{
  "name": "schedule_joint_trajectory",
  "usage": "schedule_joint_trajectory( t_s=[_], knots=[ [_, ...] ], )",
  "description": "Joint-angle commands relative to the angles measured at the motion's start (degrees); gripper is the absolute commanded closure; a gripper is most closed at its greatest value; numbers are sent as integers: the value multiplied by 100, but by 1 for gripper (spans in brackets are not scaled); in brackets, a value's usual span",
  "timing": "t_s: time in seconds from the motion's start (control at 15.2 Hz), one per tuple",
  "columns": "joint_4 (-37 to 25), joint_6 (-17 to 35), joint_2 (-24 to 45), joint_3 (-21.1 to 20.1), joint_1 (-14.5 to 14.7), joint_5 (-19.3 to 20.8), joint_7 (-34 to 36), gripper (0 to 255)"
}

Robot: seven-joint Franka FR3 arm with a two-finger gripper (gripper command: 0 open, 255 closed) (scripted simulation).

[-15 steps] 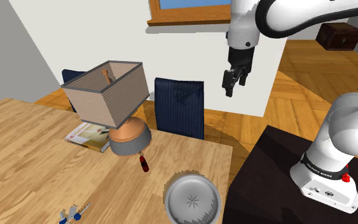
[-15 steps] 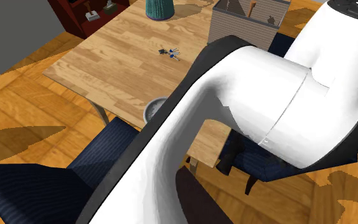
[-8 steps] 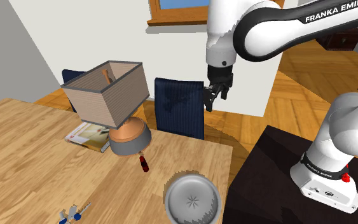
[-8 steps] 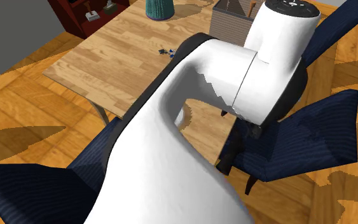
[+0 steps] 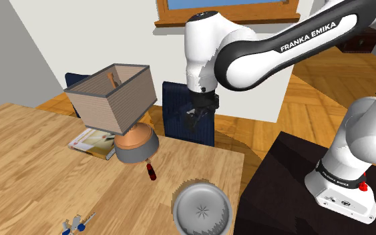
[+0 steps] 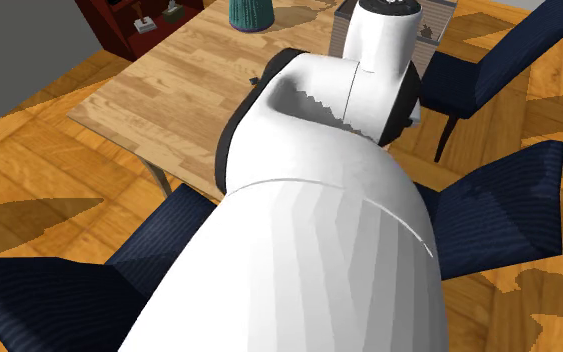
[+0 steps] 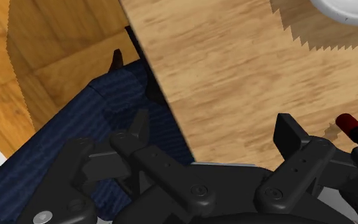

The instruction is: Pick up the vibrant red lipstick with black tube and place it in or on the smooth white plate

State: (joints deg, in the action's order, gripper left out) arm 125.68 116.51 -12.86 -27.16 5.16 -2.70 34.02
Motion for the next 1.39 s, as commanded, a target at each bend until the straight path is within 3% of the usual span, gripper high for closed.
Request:
schedule_joint_trajectory(
  t_s=[0.0, 0.46, 0.99, 1.32],
  knots=[
    [-263, 173, 432, -197, 14, 204, 326, 0],
    [-1442, 431, 2039, -584, 298, 1262, 1478, 0],
    [-3341, 189, 3932, -428, 1220, 2432, 2429, 0],
    [-3305, 401, 4125, -351, 1278, 2547, 2499, 0]
  ],
)
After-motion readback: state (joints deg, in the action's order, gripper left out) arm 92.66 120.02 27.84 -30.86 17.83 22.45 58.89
